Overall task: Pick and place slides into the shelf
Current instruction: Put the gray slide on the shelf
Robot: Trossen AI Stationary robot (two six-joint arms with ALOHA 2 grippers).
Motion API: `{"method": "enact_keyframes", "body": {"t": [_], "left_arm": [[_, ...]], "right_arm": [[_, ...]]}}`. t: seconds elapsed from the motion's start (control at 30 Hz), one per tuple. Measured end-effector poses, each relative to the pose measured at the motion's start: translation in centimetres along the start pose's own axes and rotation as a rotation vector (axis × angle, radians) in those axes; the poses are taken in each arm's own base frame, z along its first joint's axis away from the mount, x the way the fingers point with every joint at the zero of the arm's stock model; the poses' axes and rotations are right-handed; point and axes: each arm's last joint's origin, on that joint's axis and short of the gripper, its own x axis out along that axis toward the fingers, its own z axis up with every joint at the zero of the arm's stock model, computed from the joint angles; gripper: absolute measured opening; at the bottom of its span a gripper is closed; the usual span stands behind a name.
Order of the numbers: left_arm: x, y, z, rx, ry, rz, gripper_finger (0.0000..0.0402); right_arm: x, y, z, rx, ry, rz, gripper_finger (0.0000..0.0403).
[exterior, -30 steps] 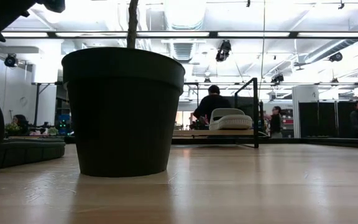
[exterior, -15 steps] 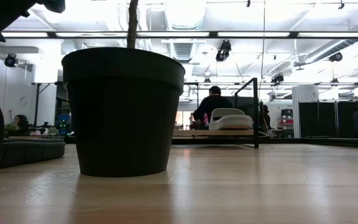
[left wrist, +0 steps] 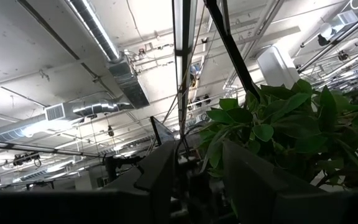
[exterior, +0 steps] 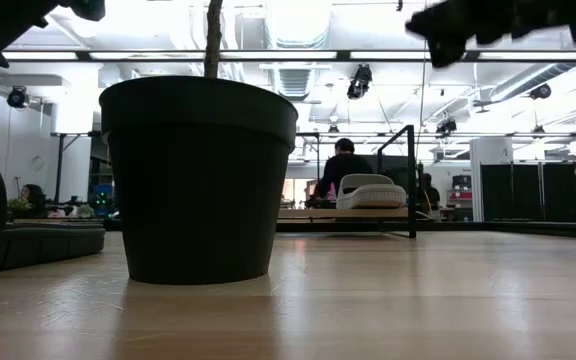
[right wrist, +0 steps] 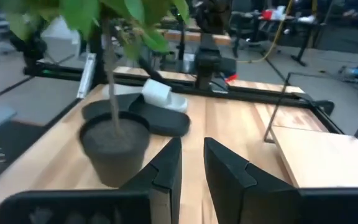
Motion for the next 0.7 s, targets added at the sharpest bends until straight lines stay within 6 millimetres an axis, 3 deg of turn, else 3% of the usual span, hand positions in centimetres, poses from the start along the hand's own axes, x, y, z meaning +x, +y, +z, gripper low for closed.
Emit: {"method": "enact_keyframes", "body": {"t": [0.17, 0.33, 0.53, 0.6, 0.7], "left_arm": [[0.0, 0.0, 0.0, 0.0, 0.0, 0.0, 0.0124], [0.0, 0.0, 0.0, 0.001, 0.001, 0.0, 0.0124], [0.0, 0.0, -0.1, 0.0, 0.004, -0.001, 0.0124], [0.0, 0.0, -0.1, -0.001, 0.007, -0.002, 0.0124], [0.0, 0.0, -0.2, -0.003, 0.017, -0.004, 0.0124]], "right_arm": [[-0.3, -0.5, -1.7, -0.064, -0.093, -0.058, 0.0059], [-0.9, -2.9, -2.4, -0.068, -0.057, -0.293, 0.0059], [-1.7, -5.2, -2.1, -0.006, 0.022, -0.295, 0.0059], [-2.2, -5.3, -1.9, 0.015, 0.038, -0.369, 0.0059], [-3.0, -4.1, -1.7, -0.035, 0.001, -0.305, 0.0059]]}}
